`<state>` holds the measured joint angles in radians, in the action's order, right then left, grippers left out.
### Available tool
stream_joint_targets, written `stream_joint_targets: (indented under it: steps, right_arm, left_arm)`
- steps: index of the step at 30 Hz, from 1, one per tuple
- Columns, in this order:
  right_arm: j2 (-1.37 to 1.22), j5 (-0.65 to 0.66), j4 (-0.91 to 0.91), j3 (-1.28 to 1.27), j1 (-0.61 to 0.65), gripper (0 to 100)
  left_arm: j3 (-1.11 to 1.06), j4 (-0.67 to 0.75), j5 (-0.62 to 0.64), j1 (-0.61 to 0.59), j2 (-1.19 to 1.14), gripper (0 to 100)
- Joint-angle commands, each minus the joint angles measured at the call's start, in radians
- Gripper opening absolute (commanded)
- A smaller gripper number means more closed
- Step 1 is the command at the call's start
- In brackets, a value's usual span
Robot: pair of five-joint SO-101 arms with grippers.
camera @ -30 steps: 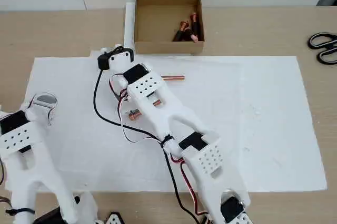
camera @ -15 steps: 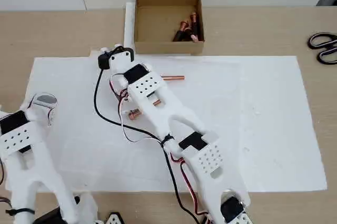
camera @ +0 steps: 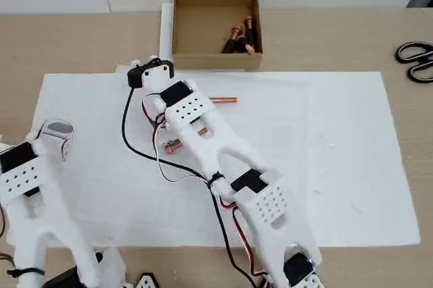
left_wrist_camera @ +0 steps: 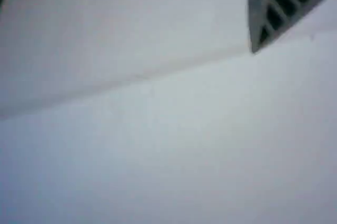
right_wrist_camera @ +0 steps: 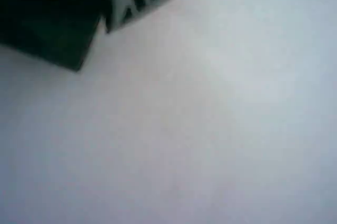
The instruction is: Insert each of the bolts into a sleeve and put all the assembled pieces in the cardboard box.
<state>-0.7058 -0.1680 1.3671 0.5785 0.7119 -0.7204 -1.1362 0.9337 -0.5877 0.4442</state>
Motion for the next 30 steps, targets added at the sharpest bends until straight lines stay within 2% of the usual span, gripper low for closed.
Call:
stream_joint_targets:
  steps: [1, 14, 25, 30]
  right_arm:
    - [0.131, -0.005, 0.021, 0.037, -0.024, 10.4]
    - [0.252, 0.014, 0.166, 0.032, -0.140, 10.4]
    - [0.143, 0.008, 0.194, -0.049, -0.282, 10.9]
    - [0.099, 0.009, 0.194, -0.051, -0.314, 15.7]
  left_arm:
    - [0.002, -0.005, 0.005, -0.003, 0.005, 30]
    - [0.002, -0.003, 0.005, -0.002, 0.003, 30]
    - [0.002, -0.002, 0.005, -0.002, 0.003, 30]
    - [0.002, -0.002, 0.005, 0.020, 0.003, 30]
